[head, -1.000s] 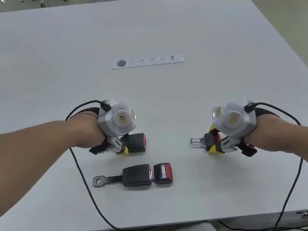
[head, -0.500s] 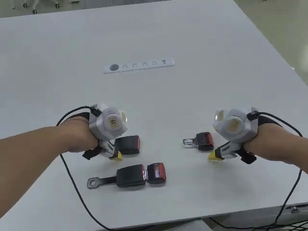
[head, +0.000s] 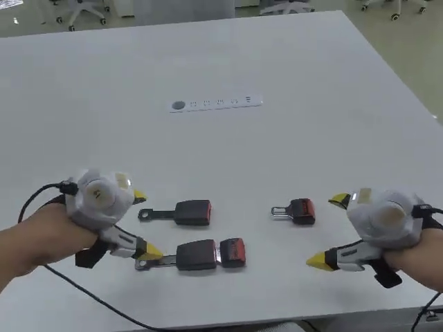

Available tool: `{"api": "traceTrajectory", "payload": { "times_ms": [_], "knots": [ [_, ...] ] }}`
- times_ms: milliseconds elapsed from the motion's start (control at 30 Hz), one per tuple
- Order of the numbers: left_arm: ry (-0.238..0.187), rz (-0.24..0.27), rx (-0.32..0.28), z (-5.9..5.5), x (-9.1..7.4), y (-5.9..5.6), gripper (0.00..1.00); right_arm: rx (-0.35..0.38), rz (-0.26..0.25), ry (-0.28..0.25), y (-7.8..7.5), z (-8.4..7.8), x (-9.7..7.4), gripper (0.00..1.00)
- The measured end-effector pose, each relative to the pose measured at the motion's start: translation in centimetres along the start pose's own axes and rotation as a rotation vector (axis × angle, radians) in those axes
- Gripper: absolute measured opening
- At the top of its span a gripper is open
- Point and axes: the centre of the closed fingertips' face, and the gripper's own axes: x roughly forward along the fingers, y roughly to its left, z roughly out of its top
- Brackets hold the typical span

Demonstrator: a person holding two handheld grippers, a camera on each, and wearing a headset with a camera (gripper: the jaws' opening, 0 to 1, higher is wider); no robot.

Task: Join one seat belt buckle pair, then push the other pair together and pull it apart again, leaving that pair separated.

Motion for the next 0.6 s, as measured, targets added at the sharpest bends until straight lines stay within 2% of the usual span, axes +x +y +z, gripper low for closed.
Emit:
{"api": "traceTrajectory", "payload": {
  "times_ms": [200, 333, 467, 567, 600],
  "knots": [
    [-0.039, 0.049, -0.081, -1.8, -2.2, -1.9, 0.89, 0.025, -0.012, -0.034, 0.8, 0.6, -1.3, 0.84],
    [-0.073, 0.082, -0.106, -2.1, -3.8, -2.7, 0.95, 0.026, -0.023, -0.045, 1.1, 0.6, -2.1, 0.86],
    [-0.112, 0.118, -0.156, -2.3, -5.1, -2.7, 0.99, 0.064, -0.047, -0.063, 1.0, 0.6, -2.6, 0.89],
    [-0.119, 0.141, -0.175, -2.6, -5.8, -2.3, 1.00, 0.081, -0.072, -0.077, 0.8, 0.6, -2.8, 0.95],
    [-0.127, 0.176, -0.182, -2.6, -6.1, -1.9, 1.00, 0.081, -0.086, -0.077, 0.7, 0.6, -2.9, 0.97]
  ]
}}
